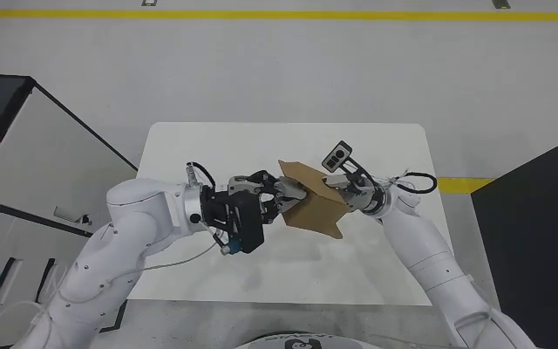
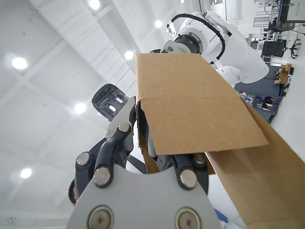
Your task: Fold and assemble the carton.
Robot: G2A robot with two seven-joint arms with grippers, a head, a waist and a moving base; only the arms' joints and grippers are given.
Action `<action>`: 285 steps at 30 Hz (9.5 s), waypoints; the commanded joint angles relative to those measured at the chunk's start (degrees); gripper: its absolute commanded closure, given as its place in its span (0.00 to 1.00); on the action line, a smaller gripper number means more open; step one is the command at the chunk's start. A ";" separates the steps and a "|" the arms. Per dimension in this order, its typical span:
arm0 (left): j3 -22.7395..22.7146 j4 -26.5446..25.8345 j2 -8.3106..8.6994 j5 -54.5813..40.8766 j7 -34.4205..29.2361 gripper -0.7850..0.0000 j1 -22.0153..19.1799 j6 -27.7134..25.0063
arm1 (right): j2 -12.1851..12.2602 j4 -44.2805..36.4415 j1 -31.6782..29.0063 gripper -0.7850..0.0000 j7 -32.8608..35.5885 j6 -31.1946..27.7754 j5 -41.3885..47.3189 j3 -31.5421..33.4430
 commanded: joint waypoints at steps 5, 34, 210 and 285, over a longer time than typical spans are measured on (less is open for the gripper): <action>-0.12 -0.23 0.06 0.09 0.07 1.00 0.32 -0.24 | 0.04 -1.25 -0.38 1.00 0.03 -0.62 -0.05 -0.01; -0.85 -0.87 0.18 0.49 -0.39 1.00 0.90 0.53 | 0.38 -2.76 -1.61 1.00 0.03 -1.60 -0.03 1.87; -3.38 -1.27 0.60 -4.28 -7.90 1.00 -2.40 -3.31 | 1.22 -3.75 -1.32 1.00 -0.39 -19.62 -1.89 5.83; 1.80 -4.48 0.56 -2.02 -10.64 1.00 -4.72 -5.20 | 2.07 -4.81 -0.36 1.00 0.03 -19.53 2.68 1.14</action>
